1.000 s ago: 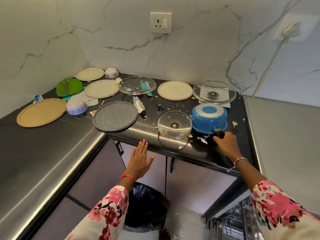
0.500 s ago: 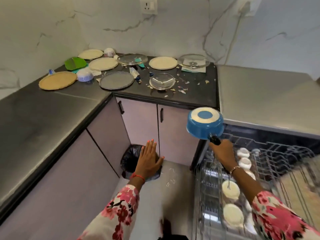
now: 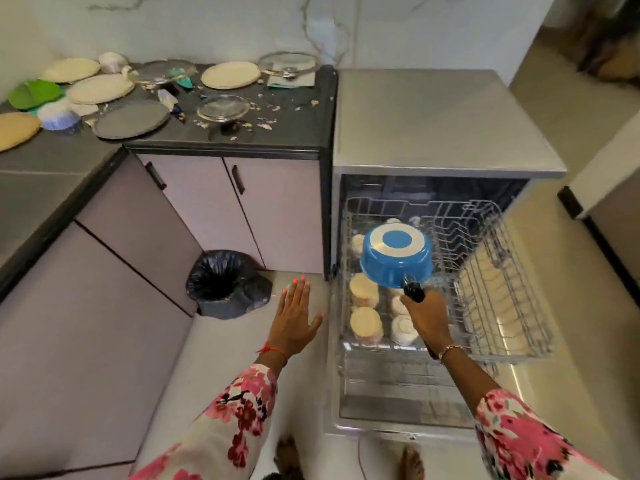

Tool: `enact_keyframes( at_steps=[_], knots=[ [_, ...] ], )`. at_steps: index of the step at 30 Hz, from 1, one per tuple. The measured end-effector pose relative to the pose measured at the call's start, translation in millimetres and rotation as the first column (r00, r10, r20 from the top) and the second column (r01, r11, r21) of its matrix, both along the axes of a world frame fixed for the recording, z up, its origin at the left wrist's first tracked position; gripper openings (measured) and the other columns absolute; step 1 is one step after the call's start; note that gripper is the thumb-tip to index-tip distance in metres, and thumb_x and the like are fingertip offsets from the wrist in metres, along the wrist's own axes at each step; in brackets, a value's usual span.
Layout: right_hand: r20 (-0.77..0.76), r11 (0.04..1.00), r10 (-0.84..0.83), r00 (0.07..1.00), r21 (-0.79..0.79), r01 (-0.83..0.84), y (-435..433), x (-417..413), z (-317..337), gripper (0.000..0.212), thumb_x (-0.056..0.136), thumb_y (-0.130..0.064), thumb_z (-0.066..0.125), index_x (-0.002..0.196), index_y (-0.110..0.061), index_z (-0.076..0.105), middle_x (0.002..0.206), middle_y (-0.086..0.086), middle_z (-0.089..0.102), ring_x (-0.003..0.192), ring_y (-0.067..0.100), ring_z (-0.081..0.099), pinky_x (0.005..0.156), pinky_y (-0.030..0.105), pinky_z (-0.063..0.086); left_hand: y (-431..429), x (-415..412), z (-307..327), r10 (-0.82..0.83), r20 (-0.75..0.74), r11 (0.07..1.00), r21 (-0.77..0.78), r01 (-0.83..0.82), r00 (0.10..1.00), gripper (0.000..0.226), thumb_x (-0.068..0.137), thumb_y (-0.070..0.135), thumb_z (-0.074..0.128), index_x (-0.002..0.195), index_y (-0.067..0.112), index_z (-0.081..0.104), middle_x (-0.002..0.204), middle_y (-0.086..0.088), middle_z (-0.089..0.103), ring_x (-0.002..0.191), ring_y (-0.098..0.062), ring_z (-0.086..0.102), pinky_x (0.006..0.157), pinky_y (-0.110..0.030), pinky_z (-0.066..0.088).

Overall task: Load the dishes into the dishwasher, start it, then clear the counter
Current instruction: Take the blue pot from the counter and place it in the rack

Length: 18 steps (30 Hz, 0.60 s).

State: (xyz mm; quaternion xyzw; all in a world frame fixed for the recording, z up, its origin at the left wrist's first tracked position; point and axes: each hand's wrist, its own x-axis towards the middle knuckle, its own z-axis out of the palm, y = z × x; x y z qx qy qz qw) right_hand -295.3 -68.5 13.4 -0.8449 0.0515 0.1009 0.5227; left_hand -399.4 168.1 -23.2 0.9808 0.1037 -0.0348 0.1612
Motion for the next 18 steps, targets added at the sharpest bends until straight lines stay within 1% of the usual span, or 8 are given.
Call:
enact_keyframes(
  at_steps=[5,7,9,11,12,15,16,18],
  knots=[
    [-0.006,1.0,0.018,1.0,-0.006,-0.018,-92.3,11.1,-8.4,0.044,0.082,-0.001,0.061,0.051,-0.016,0.033,0.048,0.001,0.032,0.046,0.012,0.027,0.047,0.026,0.022,-91.6,22.2,-8.5,-0.022,-0.031,1.0,-0.017,0.022,0.999,0.072,0.098,0.044,0.036,0.15,0.009,0.002,0.159,-0.008,-0.005,0.148,-0.021,-0.007,0.118,-0.032,-0.007],
    [-0.017,1.0,0.016,1.0,-0.022,-0.016,-125.7,16.5,-11.6,0.042,0.081,-0.001,0.06,0.053,-0.015,0.031,0.049,0.0,0.03,0.046,0.012,0.026,0.047,0.026,0.022,-121.3,33.1,-12.2,-0.041,-0.038,0.999,0.0,0.041,0.998,0.072,0.098,0.043,0.037,0.15,0.009,0.002,0.159,-0.008,-0.005,0.148,-0.022,-0.007,0.118,-0.032,-0.007],
    [-0.018,0.999,-0.011,1.0,-0.049,0.01,-154.3,21.6,-14.5,0.041,0.081,-0.002,0.059,0.054,-0.015,0.031,0.05,-0.001,0.03,0.046,0.011,0.025,0.045,0.022,0.022,-146.6,42.0,-14.1,-0.052,-0.045,0.999,-0.003,0.052,0.998,0.071,0.098,0.042,0.038,0.15,0.008,0.003,0.159,-0.008,-0.003,0.148,-0.022,-0.006,0.118,-0.032,-0.008],
    [-0.021,0.998,-0.036,0.999,-0.042,0.035,-173.4,28.1,-17.5,0.04,0.081,-0.002,0.059,0.054,-0.015,0.033,0.049,-0.002,0.031,0.044,0.009,0.025,0.041,0.016,0.021,-165.0,48.8,-14.0,-0.055,-0.032,0.998,-0.012,0.055,0.998,0.072,0.097,0.041,0.039,0.15,0.008,0.005,0.159,-0.008,-0.001,0.148,-0.022,-0.006,0.117,-0.03,-0.009],
    [-0.025,0.998,-0.048,0.999,-0.045,0.047,-181.4,33.2,-19.3,0.039,0.081,-0.003,0.059,0.054,-0.015,0.034,0.048,-0.001,0.032,0.044,0.009,0.027,0.041,0.017,0.022,-171.9,54.3,-14.3,-0.059,-0.031,0.998,-0.016,0.058,0.998,0.072,0.097,0.041,0.04,0.15,0.008,0.005,0.159,-0.007,-0.001,0.148,-0.021,-0.006,0.117,-0.029,-0.01],
    [-0.044,0.995,-0.09,0.995,-0.05,0.088,-195.7,47.8,-26.8,0.033,0.081,-0.005,0.061,0.056,-0.011,0.04,0.052,0.005,0.038,0.049,0.015,0.033,0.047,0.026,0.026,-181.6,70.6,-16.4,-0.06,-0.038,0.998,-0.021,0.06,0.997,0.072,0.097,0.041,0.042,0.151,0.008,0.007,0.159,-0.007,0.001,0.148,-0.021,-0.005,0.117,-0.03,-0.009],
    [-0.054,0.994,-0.105,0.993,-0.043,0.103,-198.4,52.9,-29.2,0.031,0.082,-0.006,0.06,0.058,-0.01,0.041,0.053,0.005,0.039,0.05,0.015,0.034,0.047,0.026,0.027,-183.7,76.9,-17.1,-0.063,-0.041,0.998,-0.02,0.062,0.997,0.071,0.097,0.041,0.042,0.15,0.008,0.007,0.159,-0.008,0.0,0.148,-0.022,-0.005,0.118,-0.032,-0.008],
    [-0.072,0.991,-0.129,0.989,-0.034,0.127,-201.1,62.8,-32.9,0.032,0.082,-0.006,0.06,0.057,-0.012,0.04,0.052,0.001,0.039,0.048,0.012,0.033,0.045,0.021,0.027,-186.2,89.9,-19.5,-0.072,-0.061,0.997,-0.008,0.072,0.996,0.071,0.097,0.042,0.04,0.151,0.009,0.005,0.16,-0.008,-0.001,0.148,-0.021,-0.006,0.118,-0.032,-0.007]
  ],
)
